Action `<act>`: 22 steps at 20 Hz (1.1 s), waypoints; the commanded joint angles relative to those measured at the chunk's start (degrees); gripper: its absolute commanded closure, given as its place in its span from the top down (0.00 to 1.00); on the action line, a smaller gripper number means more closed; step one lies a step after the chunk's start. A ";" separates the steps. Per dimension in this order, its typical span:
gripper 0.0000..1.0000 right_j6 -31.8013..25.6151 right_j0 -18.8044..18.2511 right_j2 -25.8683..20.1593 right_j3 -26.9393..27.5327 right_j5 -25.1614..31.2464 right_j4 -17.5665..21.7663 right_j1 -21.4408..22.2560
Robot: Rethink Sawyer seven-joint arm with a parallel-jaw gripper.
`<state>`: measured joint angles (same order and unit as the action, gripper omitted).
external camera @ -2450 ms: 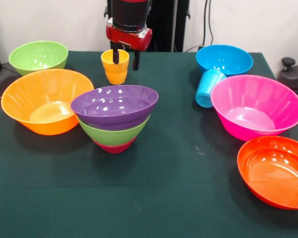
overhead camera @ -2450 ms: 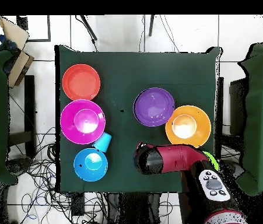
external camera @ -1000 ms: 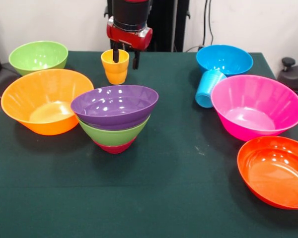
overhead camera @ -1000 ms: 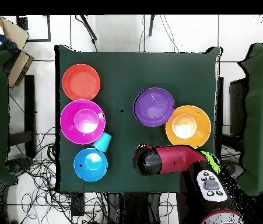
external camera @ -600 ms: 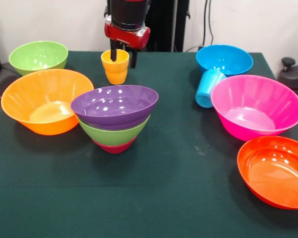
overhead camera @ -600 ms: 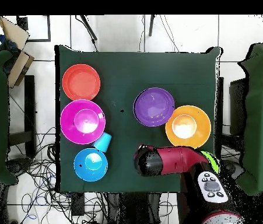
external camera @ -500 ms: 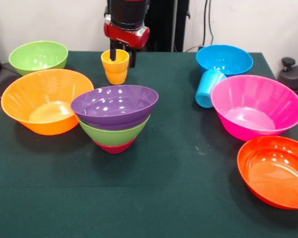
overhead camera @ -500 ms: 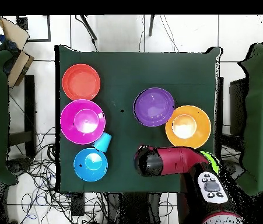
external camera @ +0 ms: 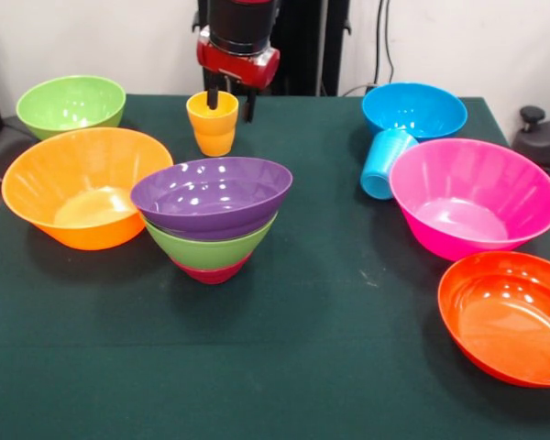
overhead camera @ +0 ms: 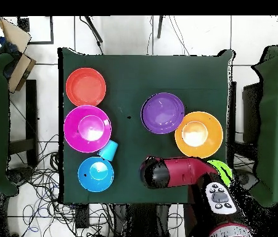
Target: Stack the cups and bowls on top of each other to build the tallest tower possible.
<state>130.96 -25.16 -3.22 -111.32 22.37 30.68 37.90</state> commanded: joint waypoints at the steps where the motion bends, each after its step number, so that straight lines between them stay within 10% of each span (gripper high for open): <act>1: 1.00 3.30 1.77 -1.40 -2.74 -5.80 1.85 -3.98; 20: 1.00 3.15 7.04 5.03 1.20 -13.93 2.01 -9.18; 21: 0.00 1.57 6.64 4.43 1.67 -13.41 2.05 -8.76; 22: 0.00 1.20 6.34 4.04 1.54 -13.41 2.21 -8.51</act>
<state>130.96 -19.78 3.59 -111.89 11.18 30.66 30.70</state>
